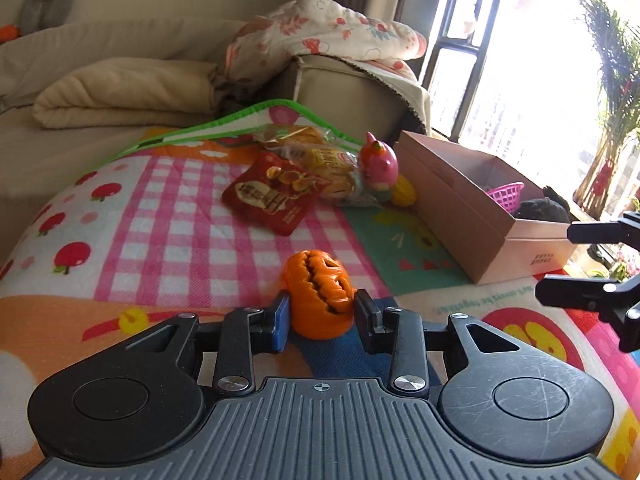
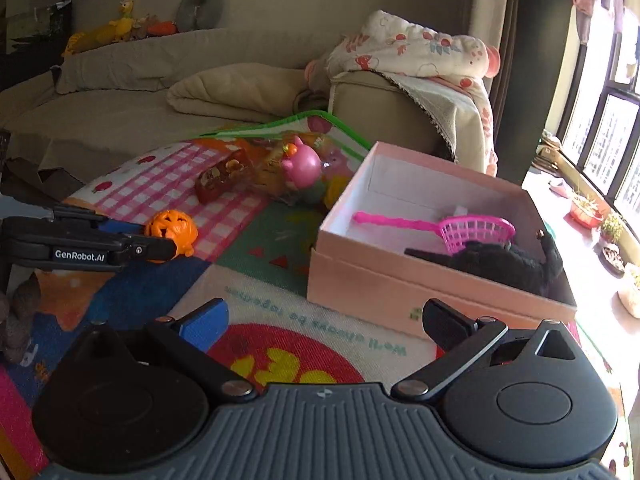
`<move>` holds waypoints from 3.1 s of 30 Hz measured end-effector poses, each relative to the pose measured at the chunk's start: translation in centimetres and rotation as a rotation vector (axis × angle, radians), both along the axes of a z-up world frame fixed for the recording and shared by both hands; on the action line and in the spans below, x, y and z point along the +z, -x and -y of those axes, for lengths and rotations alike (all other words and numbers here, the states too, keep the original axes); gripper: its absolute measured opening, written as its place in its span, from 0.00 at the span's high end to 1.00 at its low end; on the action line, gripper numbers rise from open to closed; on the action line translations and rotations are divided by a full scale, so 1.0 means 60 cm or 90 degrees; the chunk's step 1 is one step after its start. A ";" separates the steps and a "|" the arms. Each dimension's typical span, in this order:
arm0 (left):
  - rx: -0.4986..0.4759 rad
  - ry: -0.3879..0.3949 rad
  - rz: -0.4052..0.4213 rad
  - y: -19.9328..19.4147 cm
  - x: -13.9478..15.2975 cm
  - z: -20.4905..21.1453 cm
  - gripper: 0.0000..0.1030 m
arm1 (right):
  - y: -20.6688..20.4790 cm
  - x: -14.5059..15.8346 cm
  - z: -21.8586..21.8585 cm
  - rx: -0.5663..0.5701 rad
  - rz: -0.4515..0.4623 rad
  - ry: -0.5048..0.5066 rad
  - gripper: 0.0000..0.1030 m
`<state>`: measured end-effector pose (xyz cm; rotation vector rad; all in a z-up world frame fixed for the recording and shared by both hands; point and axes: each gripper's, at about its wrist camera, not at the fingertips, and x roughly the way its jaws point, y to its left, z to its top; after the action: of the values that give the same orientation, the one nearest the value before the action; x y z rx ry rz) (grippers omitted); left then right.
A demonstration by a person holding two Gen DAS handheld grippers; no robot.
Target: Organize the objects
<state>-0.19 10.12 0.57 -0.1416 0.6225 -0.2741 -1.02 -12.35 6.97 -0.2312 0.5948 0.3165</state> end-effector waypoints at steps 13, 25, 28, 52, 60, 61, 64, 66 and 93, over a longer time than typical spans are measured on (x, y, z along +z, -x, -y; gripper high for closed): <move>0.051 0.167 0.004 0.003 -0.013 -0.069 0.63 | -0.472 0.013 -0.182 -0.139 -0.214 -0.036 0.00; 0.056 0.204 0.018 0.010 -0.013 -0.080 0.63 | -0.546 -0.045 -0.249 -0.174 -0.226 0.022 0.20; 0.057 0.207 0.013 0.008 -0.014 -0.080 0.63 | -0.501 0.003 -0.230 -0.134 -0.209 -0.009 0.21; -0.120 0.117 0.070 -0.002 0.121 0.107 0.64 | 0.126 0.036 0.124 -0.087 -0.037 -0.001 0.20; -0.169 0.067 0.092 -0.113 0.157 0.272 0.63 | 0.143 0.033 0.175 -0.115 0.027 -0.061 0.20; -0.162 0.047 0.080 -0.123 0.145 0.285 0.63 | 0.143 0.032 0.179 -0.117 0.029 -0.064 0.20; -0.138 -0.012 0.064 -0.131 0.113 0.302 0.63 | 0.143 0.030 0.196 -0.124 0.036 -0.073 0.20; -0.128 0.004 0.062 -0.126 0.106 0.289 0.64 | 0.140 0.027 0.207 -0.132 0.036 -0.078 0.19; -0.050 0.040 0.004 -0.035 0.016 0.081 0.64 | -0.126 0.076 0.195 -0.199 0.016 -0.157 0.04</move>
<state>1.91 5.25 1.52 -0.1772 0.6140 -0.3697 6.57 -24.06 11.56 0.0958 0.5526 0.0821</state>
